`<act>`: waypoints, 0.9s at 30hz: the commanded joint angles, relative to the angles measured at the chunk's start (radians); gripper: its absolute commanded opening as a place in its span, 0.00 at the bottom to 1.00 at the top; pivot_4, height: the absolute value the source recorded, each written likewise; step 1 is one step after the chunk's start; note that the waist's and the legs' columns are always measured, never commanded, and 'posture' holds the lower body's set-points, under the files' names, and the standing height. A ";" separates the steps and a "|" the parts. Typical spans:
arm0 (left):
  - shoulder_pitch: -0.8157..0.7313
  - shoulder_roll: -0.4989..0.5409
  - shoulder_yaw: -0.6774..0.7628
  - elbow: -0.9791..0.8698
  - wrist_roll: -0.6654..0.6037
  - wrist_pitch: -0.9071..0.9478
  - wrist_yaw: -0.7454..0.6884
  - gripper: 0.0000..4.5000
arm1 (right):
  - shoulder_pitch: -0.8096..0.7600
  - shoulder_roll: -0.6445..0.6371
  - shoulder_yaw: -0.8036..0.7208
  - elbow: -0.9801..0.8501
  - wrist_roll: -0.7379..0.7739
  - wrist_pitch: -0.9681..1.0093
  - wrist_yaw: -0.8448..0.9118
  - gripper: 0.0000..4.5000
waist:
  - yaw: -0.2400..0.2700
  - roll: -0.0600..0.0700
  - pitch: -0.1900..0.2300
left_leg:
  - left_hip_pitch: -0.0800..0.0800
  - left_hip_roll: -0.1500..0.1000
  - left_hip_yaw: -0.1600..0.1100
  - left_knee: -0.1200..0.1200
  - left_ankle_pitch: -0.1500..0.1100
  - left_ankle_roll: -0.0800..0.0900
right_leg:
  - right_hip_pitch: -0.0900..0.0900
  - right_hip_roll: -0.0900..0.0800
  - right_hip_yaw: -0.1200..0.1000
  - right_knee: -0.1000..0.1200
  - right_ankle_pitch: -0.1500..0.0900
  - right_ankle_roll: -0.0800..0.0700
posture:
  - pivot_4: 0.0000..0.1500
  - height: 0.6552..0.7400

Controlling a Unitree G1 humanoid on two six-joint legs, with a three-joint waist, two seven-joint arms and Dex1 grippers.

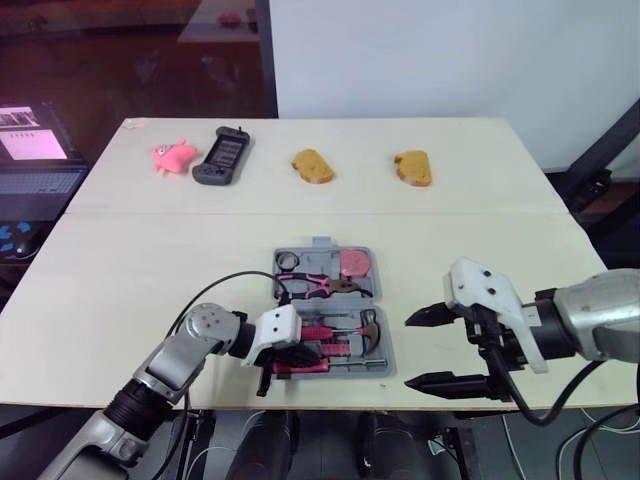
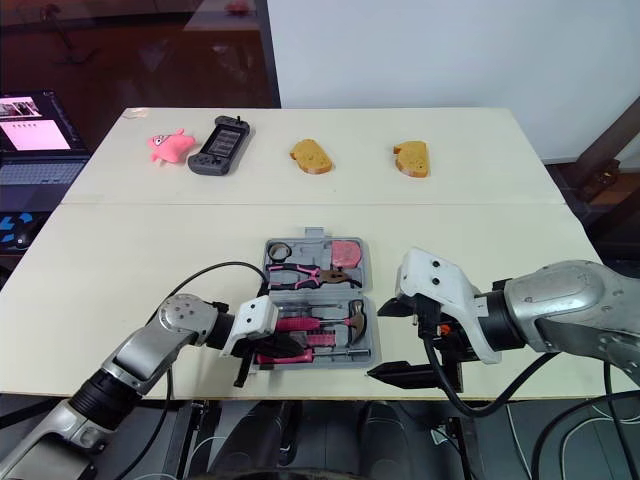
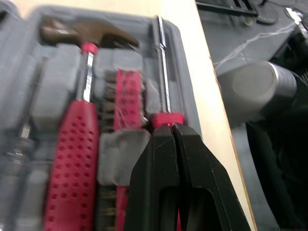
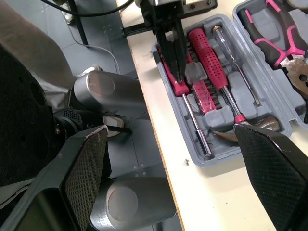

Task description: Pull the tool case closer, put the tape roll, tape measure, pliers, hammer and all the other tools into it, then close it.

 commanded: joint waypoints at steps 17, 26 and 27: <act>0.020 0.007 -0.013 0.026 0.045 0.042 0.006 0.02 | -0.025 -0.005 -0.033 0.004 -0.002 0.009 0.018 1.00 | -0.001 0.006 -0.004 | 0.005 0.000 0.000 -0.001 0.000 0.000 | 0.005 0.000 0.000 -0.001 -0.001 -0.001 | 1.00 1.00; -0.012 0.144 0.261 -0.253 -0.225 0.349 -0.004 0.02 | 0.023 0.008 -0.065 0.029 -0.074 -0.038 0.096 1.00 | -0.003 0.006 -0.003 | 0.004 0.000 -0.001 -0.001 0.000 0.000 | 0.003 0.000 -0.001 -0.001 -0.001 0.000 | 1.00 1.00; -0.004 0.161 0.277 -0.267 -0.238 0.364 -0.004 0.02 | 0.034 0.008 -0.071 0.029 -0.082 -0.045 0.107 1.00 | -0.002 0.007 -0.003 | 0.004 0.000 0.000 -0.001 0.000 0.000 | 0.003 0.000 -0.001 -0.001 -0.001 0.000 | 1.00 1.00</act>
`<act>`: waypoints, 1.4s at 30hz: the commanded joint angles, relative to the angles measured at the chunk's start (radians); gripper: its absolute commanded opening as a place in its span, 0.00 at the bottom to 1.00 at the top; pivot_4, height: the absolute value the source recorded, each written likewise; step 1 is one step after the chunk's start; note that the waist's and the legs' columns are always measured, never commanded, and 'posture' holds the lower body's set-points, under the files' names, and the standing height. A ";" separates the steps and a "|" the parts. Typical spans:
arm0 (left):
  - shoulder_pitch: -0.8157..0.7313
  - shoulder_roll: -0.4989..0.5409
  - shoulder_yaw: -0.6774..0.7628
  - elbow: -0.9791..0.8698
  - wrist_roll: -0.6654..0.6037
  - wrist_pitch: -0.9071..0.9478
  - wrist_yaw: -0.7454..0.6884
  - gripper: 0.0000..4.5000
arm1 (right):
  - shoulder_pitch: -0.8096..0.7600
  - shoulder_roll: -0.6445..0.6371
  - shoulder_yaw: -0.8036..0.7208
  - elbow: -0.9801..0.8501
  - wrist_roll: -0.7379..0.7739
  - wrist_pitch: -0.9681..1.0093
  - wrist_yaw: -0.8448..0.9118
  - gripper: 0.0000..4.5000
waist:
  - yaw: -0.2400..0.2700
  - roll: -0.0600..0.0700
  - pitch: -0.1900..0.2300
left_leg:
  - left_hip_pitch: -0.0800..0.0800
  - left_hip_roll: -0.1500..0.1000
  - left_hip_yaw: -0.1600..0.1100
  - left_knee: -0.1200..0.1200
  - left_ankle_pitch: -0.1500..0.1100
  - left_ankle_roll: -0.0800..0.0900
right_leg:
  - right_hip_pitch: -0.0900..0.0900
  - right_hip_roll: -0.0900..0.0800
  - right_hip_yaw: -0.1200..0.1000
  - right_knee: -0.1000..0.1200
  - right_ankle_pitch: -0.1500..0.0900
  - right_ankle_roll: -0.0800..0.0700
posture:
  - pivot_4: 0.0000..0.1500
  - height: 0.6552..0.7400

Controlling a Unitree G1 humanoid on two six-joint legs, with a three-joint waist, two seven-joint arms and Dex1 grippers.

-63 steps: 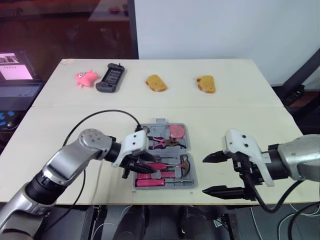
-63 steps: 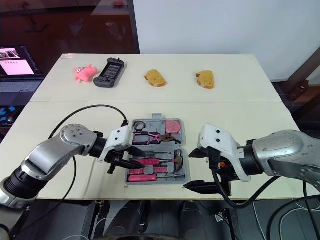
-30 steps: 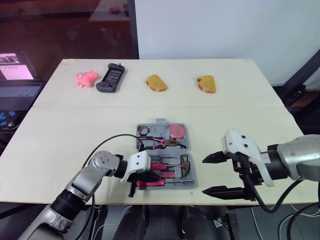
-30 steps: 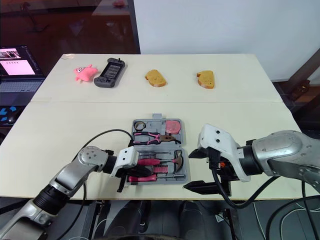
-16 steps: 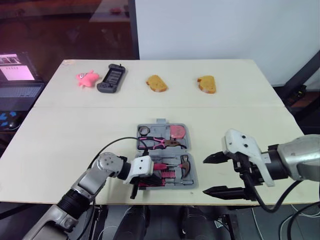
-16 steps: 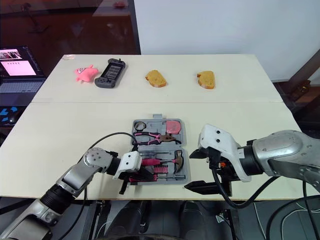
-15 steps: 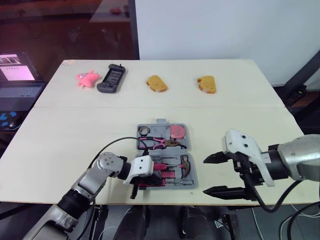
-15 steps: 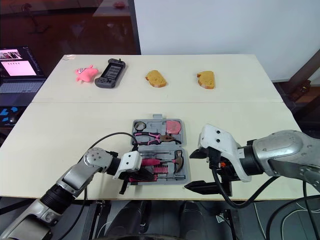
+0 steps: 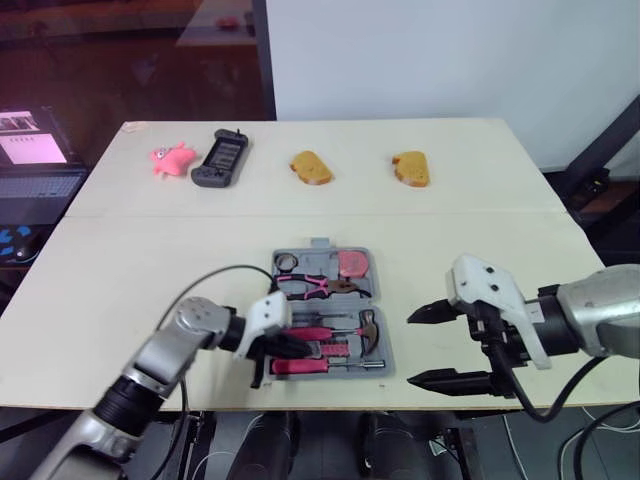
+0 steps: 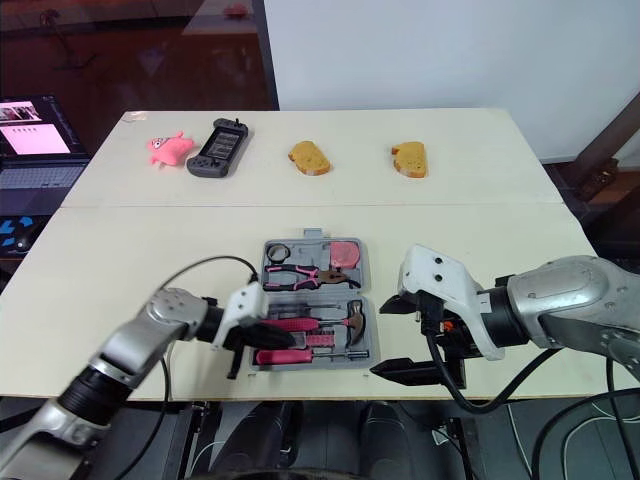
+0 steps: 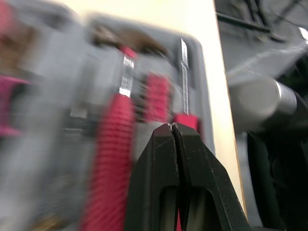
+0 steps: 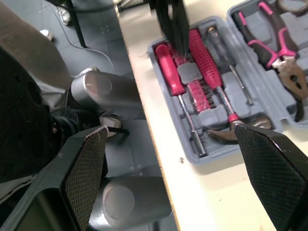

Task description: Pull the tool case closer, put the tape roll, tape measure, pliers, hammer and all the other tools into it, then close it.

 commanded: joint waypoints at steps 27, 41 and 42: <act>0.206 0.240 0.356 0.199 -0.032 -0.229 -0.020 0.00 | 0.154 0.300 0.142 0.333 -0.692 -0.562 0.191 0.80 | 0.000 0.002 0.001 | -0.001 0.000 0.001 -0.001 0.000 0.000 | -0.002 0.000 0.001 -0.001 -0.001 -0.001 | 1.00 1.00; -0.001 0.014 0.174 0.512 0.162 -0.523 0.063 0.00 | -0.116 0.461 0.413 0.833 -1.045 -0.871 0.304 0.01 | -0.004 0.002 0.001 | 0.000 -0.001 0.001 -0.001 0.000 -0.002 | -0.002 0.001 0.000 0.002 0.002 0.003 | 1.00 1.00; -0.013 0.003 0.165 0.527 0.172 -0.531 0.067 0.00 | -0.127 0.472 0.420 0.853 -1.060 -0.878 0.305 0.01 | -0.008 0.002 0.001 | 0.000 -0.001 0.001 -0.001 0.000 -0.002 | -0.002 0.001 0.000 0.002 0.002 0.003 | 1.00 1.00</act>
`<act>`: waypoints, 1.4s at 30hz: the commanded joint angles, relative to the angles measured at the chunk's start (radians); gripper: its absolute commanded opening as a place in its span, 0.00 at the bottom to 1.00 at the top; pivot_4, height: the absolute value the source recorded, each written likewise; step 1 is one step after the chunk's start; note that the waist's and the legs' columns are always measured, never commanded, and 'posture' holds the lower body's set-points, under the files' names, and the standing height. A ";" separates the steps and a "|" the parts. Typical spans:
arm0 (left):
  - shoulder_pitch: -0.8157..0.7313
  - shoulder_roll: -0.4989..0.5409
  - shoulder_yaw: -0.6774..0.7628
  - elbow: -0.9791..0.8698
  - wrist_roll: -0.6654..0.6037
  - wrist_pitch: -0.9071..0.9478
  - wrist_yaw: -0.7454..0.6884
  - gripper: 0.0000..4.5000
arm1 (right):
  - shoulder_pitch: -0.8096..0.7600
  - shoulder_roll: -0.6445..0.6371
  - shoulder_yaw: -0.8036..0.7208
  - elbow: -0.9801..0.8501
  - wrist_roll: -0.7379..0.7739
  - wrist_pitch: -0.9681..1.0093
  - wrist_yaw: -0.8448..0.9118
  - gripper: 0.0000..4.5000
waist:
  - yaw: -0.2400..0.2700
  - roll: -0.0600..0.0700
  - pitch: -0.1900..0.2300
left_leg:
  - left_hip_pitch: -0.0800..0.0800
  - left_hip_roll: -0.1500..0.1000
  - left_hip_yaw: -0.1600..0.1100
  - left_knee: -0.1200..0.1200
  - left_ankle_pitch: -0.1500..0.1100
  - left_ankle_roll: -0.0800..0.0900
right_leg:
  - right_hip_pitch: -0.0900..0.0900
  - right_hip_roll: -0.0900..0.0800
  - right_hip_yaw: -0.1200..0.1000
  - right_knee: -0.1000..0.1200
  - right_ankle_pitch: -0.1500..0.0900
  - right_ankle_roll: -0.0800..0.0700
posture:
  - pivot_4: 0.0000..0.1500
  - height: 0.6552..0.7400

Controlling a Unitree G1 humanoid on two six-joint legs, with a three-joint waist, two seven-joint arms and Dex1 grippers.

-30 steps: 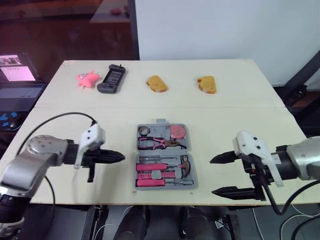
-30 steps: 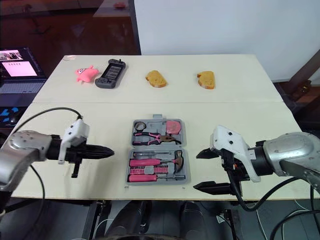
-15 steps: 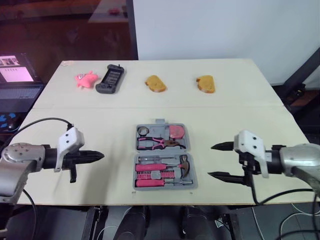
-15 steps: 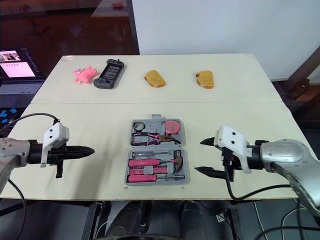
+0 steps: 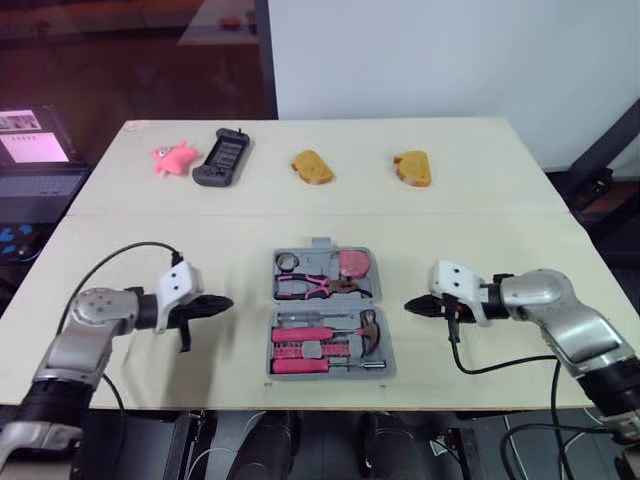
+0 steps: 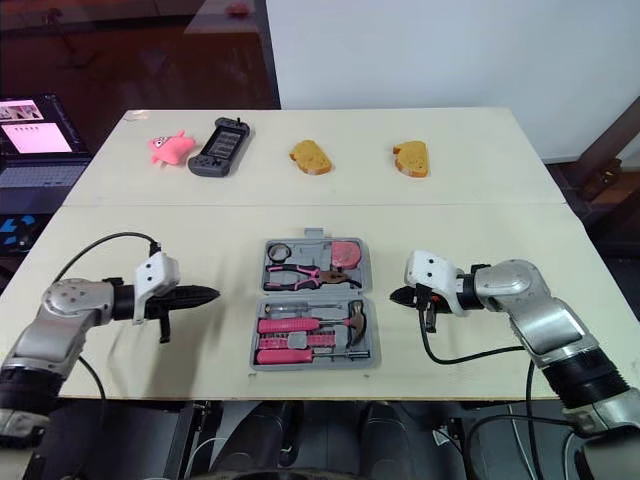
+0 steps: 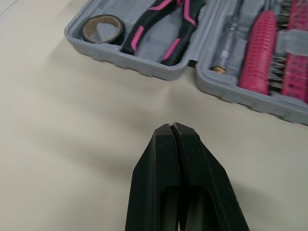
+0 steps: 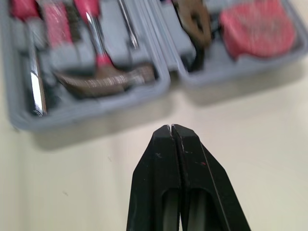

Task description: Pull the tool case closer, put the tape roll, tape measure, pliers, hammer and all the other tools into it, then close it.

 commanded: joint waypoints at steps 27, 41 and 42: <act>-0.035 -0.164 -0.127 0.056 0.080 -0.002 0.071 0.00 | -0.200 0.297 0.083 0.332 -0.203 -0.193 0.001 0.01 | -0.044 0.001 -0.001 | 0.001 -0.002 -0.002 -0.001 0.001 -0.001 | 0.000 0.001 0.000 0.003 0.001 0.002 | 1.00 1.00; -0.025 -0.193 -0.141 0.035 0.097 0.012 0.079 0.00 | -0.163 0.316 0.079 0.262 -0.191 -0.168 0.032 0.01 | -0.042 0.001 -0.001 | 0.007 -0.002 -0.002 -0.002 0.001 -0.001 | 0.006 0.001 0.000 0.002 0.001 0.002 | 1.00 1.00; -0.022 -0.192 -0.141 0.031 0.096 0.014 0.078 0.00 | -0.162 0.315 0.079 0.262 -0.192 -0.168 0.033 0.01 | -0.042 0.001 -0.001 | 0.007 -0.002 -0.002 -0.002 0.001 -0.001 | 0.007 0.001 0.000 0.001 0.001 0.002 | 1.00 1.00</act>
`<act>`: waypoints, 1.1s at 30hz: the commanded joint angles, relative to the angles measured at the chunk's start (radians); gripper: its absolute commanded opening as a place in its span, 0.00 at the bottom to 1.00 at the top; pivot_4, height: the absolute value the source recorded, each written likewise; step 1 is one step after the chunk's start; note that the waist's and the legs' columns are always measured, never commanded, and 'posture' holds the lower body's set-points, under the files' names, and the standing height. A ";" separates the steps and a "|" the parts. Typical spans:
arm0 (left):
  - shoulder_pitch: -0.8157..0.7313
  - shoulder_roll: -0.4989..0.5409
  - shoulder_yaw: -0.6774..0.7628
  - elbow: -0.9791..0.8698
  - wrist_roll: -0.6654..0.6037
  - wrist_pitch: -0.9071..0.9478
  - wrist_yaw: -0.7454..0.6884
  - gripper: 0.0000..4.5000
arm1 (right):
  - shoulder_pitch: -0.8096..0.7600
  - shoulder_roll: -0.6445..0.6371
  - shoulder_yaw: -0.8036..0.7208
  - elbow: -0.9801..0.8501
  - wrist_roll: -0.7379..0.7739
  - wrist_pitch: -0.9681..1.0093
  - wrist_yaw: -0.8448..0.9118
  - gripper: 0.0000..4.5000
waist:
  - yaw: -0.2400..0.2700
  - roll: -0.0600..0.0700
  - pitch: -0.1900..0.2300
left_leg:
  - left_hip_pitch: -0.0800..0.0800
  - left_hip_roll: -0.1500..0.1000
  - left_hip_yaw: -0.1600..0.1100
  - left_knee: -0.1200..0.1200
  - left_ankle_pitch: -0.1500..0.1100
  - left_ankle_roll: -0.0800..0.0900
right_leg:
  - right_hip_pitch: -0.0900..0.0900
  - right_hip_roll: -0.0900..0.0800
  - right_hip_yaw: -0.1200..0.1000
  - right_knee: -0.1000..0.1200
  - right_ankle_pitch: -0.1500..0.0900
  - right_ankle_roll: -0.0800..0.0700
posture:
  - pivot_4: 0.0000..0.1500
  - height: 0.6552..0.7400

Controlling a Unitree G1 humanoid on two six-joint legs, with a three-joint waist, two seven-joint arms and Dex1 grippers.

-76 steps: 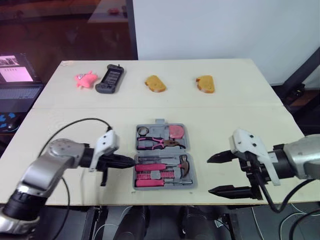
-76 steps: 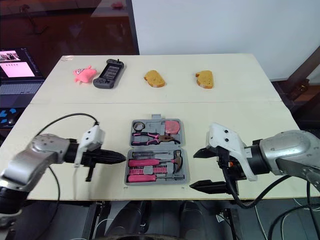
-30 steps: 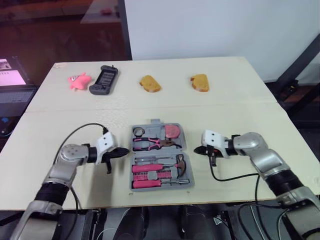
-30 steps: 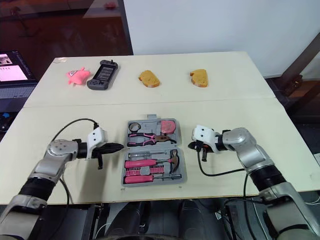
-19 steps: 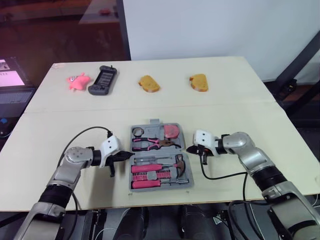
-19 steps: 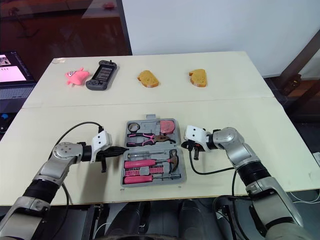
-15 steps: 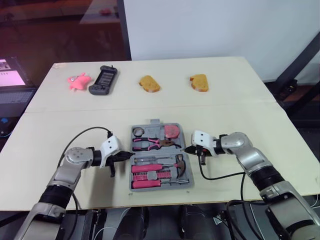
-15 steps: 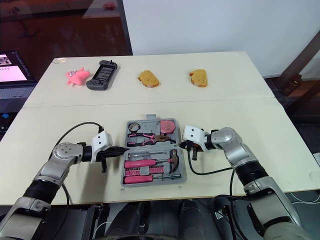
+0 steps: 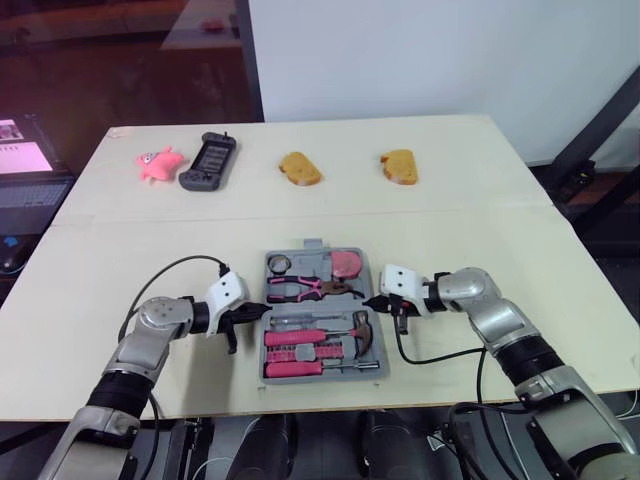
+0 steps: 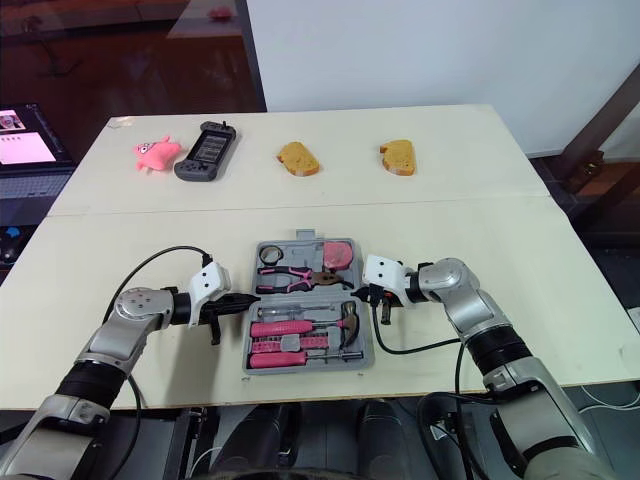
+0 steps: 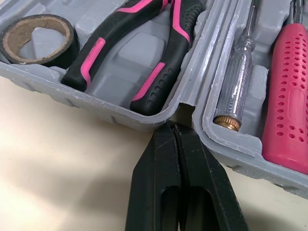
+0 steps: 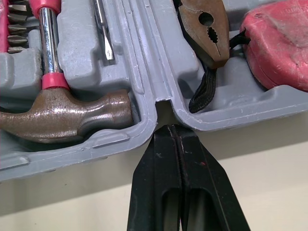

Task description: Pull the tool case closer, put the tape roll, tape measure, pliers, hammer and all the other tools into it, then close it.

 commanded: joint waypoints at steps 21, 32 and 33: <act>0.151 0.016 -0.019 -0.231 -0.032 0.095 -0.013 0.00 | 0.139 -0.024 -0.021 -0.267 0.043 0.093 0.042 0.01 | -0.002 0.000 0.000 | 0.002 0.002 0.000 -0.001 0.000 0.000 | 0.001 0.000 0.000 -0.001 0.000 0.000 | 1.00 1.00; 0.172 0.026 -0.016 -0.251 -0.026 0.109 -0.007 0.00 | 0.173 -0.027 -0.028 -0.313 0.046 0.137 0.041 0.01 | -0.001 0.000 0.000 | 0.002 0.002 0.000 -0.001 0.000 0.000 | 0.001 0.000 0.000 -0.001 0.000 0.000 | 1.00 1.00; 0.174 0.026 -0.016 -0.252 -0.025 0.109 -0.006 0.00 | 0.178 -0.027 -0.030 -0.318 0.046 0.141 0.038 0.01 | -0.001 0.000 0.000 | 0.002 0.002 0.000 -0.001 0.000 0.000 | 0.002 0.000 0.000 -0.001 0.000 0.000 | 1.00 1.00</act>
